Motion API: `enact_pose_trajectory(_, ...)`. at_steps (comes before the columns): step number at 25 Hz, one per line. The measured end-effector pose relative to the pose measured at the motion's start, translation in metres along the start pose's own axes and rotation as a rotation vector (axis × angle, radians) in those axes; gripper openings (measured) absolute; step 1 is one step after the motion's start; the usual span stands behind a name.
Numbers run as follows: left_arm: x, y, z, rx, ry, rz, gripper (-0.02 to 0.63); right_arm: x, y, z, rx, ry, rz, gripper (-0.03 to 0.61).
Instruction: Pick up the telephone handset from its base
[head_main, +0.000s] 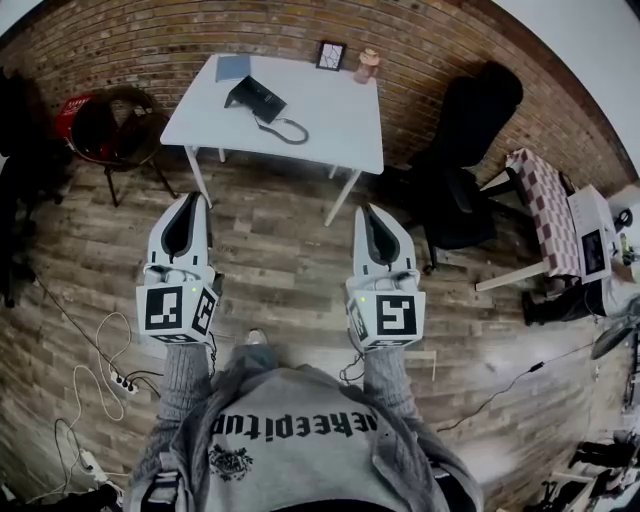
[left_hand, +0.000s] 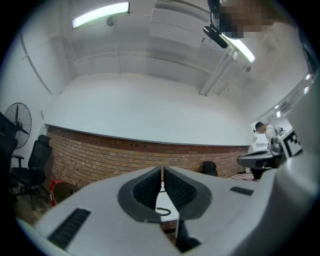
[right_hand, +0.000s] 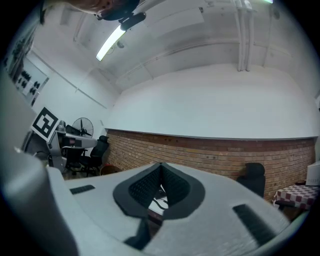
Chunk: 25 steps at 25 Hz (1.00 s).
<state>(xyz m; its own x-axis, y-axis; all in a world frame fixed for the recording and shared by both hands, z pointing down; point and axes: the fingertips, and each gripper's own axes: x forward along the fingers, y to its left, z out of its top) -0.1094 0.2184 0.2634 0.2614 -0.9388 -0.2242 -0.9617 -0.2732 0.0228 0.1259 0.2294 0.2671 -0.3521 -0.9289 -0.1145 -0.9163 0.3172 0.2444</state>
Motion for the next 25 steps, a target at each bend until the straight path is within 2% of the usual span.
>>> enact_pose_trajectory(9, 0.032, 0.037, -0.004, 0.0, -0.015, -0.032, 0.017, 0.042, 0.006, 0.004, 0.028, -0.036, -0.061, 0.003)
enact_pose_trajectory(19, 0.05, 0.069, -0.013, -0.027, -0.009, -0.065, 0.017, 0.07, 0.029, -0.001, 0.017, -0.014, -0.081, 0.003)
enact_pose_trajectory(25, 0.06, 0.086, -0.023, -0.039, -0.005, -0.05, 0.017, 0.091, 0.032, -0.004, 0.012, -0.001, -0.068, 0.003)
